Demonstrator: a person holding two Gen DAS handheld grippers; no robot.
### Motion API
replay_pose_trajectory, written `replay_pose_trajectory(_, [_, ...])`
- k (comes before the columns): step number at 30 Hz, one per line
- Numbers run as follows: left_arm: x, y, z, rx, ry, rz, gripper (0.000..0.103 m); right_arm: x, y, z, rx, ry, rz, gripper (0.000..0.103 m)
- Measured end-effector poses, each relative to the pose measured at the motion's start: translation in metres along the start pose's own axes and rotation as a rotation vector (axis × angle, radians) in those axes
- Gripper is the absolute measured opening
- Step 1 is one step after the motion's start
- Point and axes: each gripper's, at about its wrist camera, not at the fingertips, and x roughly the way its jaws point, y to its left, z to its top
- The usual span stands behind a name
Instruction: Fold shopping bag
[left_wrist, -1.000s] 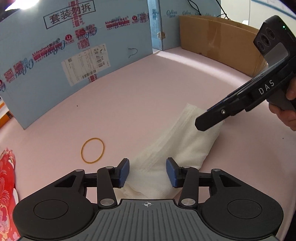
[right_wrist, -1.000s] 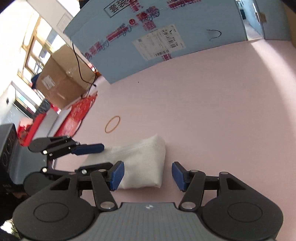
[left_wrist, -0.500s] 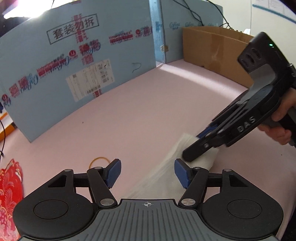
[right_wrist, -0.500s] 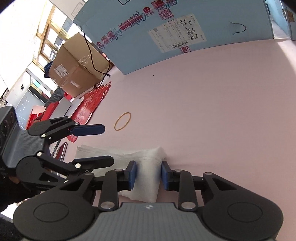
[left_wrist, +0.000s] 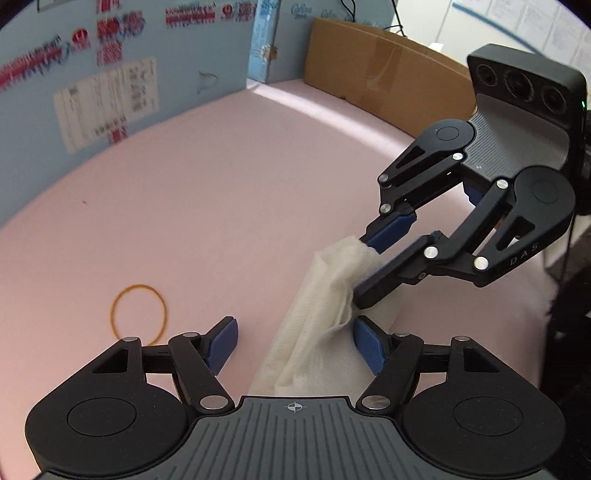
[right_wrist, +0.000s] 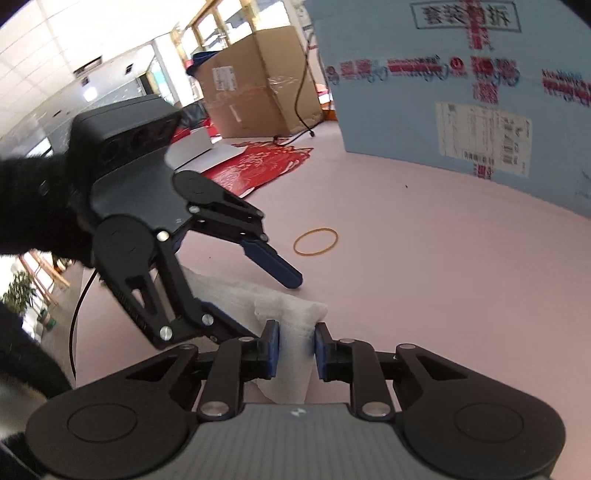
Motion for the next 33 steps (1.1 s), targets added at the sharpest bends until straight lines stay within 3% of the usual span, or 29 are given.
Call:
replay_pose_trajectory(1, [0.000, -0.001, 0.001, -0.001, 0.006, -0.014, 0.068, -0.004, 0.003, 0.001, -0.035, -0.007, 0.001, 0.020])
replay_pose_trajectory(3, [-0.001, -0.005, 0.002, -0.018, 0.016, -0.058, 0.028, -0.008, 0.006, 0.001, -0.068, -0.009, -0.007, 0.020])
replay_pose_trajectory(6, [-0.005, -0.025, -0.004, -0.029, -0.005, -0.008, 0.016, -0.007, 0.000, 0.002, -0.025, 0.001, -0.022, 0.025])
replay_pose_trajectory(9, [-0.017, -0.041, -0.017, -0.068, -0.037, 0.118, 0.015, -0.007, -0.018, 0.006, 0.167, 0.029, -0.006, 0.042])
replay_pose_trajectory(10, [-0.023, -0.041, -0.022, -0.101, -0.055, 0.157, 0.015, -0.008, -0.025, 0.008, 0.232, 0.021, 0.007, 0.043])
replay_pose_trajectory(14, [-0.061, -0.032, -0.057, -0.349, -0.179, 0.322, 0.015, 0.002, -0.046, 0.028, 0.397, -0.026, -0.023, 0.041])
replay_pose_trajectory(17, [-0.078, -0.033, -0.079, -0.439, -0.221, 0.416, 0.015, 0.031, -0.052, 0.052, 0.450, 0.002, -0.059, 0.037])
replay_pose_trajectory(21, [-0.088, -0.040, -0.096, -0.489, -0.275, 0.443, 0.015, 0.076, -0.047, 0.079, 0.431, 0.077, -0.138, 0.033])
replay_pose_trajectory(25, [-0.090, -0.045, -0.104, -0.525, -0.325, 0.424, 0.016, 0.101, -0.040, 0.091, 0.422, 0.125, -0.217, 0.031])
replay_pose_trajectory(30, [-0.090, -0.045, -0.115, -0.497, -0.363, 0.386, 0.018, 0.129, -0.018, 0.106, 0.296, 0.197, -0.352, 0.019])
replay_pose_trajectory(33, [-0.093, -0.038, -0.121, -0.510, -0.384, 0.394, 0.018, 0.133, -0.003, 0.107, 0.229, 0.217, -0.375, 0.016])
